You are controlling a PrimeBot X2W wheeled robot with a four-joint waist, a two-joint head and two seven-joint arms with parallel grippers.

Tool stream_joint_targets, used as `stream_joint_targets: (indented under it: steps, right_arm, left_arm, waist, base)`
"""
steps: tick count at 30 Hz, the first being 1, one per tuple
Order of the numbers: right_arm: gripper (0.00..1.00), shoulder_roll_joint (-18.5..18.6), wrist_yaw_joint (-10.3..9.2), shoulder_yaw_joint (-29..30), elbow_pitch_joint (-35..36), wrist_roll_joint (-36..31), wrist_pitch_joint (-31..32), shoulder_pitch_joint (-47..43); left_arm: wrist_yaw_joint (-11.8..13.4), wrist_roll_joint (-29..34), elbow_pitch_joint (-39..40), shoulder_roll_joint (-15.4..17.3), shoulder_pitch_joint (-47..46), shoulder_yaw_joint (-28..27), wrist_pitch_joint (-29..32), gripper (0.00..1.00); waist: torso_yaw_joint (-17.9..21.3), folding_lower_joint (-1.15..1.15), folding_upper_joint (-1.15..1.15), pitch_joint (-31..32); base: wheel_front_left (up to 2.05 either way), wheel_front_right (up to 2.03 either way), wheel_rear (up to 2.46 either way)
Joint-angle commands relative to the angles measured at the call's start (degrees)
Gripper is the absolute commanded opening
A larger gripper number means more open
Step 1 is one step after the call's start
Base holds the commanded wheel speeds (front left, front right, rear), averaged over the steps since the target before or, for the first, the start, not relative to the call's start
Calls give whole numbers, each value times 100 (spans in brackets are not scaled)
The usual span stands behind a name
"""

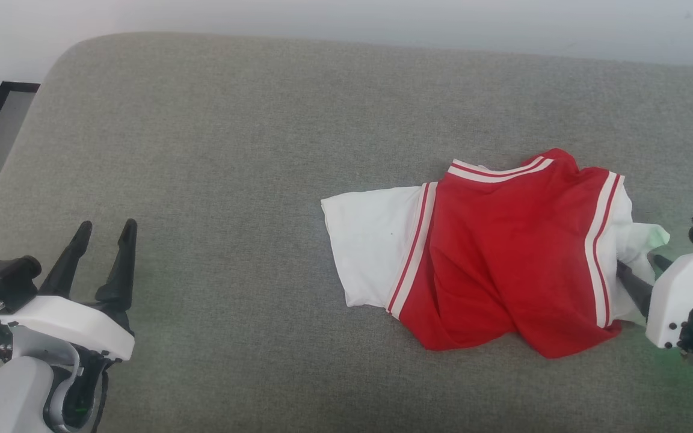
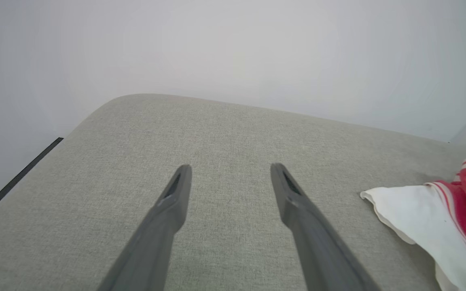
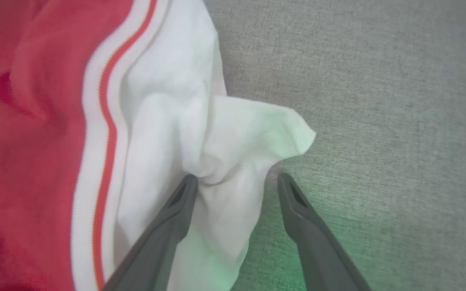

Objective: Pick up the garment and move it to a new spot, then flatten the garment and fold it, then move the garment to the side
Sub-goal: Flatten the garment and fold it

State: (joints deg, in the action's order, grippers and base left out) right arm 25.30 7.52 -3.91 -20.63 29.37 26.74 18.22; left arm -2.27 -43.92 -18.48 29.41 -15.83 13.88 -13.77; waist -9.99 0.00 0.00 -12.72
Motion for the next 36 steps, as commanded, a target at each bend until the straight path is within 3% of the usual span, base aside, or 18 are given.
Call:
stream_joint_targets:
  steps: [1, 6, 7, 9, 10, 16, 28, 36]
  right_arm:
    - [100, 32, -6, 20, 46, 39, -7, 36]
    - [100, 77, -6, 135, 16, -18, -18, 83]
    - [87, 70, -6, 145, -18, -37, -10, 87]
    - [4, 27, -6, 200, -128, -94, -41, 117]
    - [0, 5, -6, 204, -201, -129, -22, 122]
    - [0, -90, -8, 273, -420, -179, -181, 306]
    - [0, 239, -8, 803, -225, -206, -170, 182]
    - [0, 102, -8, 1151, -475, -314, -68, 34]
  left_arm:
    - [17, -29, 25, 21, -12, -3, -1, 100]
    - [19, -27, 59, 24, -29, 37, 37, 100]
    - [17, -27, 64, 20, -42, 45, 29, 100]
    - [6, -19, 73, 20, -70, 68, 41, 100]
    - [-1, -21, 74, 17, -83, 77, 42, 100]
    - [-16, -22, 42, 26, -98, 112, 43, 100]
    - [25, -50, 95, 117, -136, 91, 39, 100]
    - [-3, -73, 56, 110, -213, 117, 35, 100]
  waist:
    - [16, 0, 0, 6]
    - [23, 0, 0, -4]
    - [16, 0, 0, -11]
    - [-2, 0, 0, -28]
    - [-11, 0, 0, -36]
    - [-24, 0, 0, -74]
    - [115, 0, 0, -164]
    - [150, 0, 0, -241]
  base:
    - [0, 0, 0]
    - [0, 0, 0]
    - [0, 0, 0]
    - [0, 0, 0]
    - [0, 0, 0]
    - [0, 0, 0]
    - [0, 0, 0]
    - [0, 0, 0]
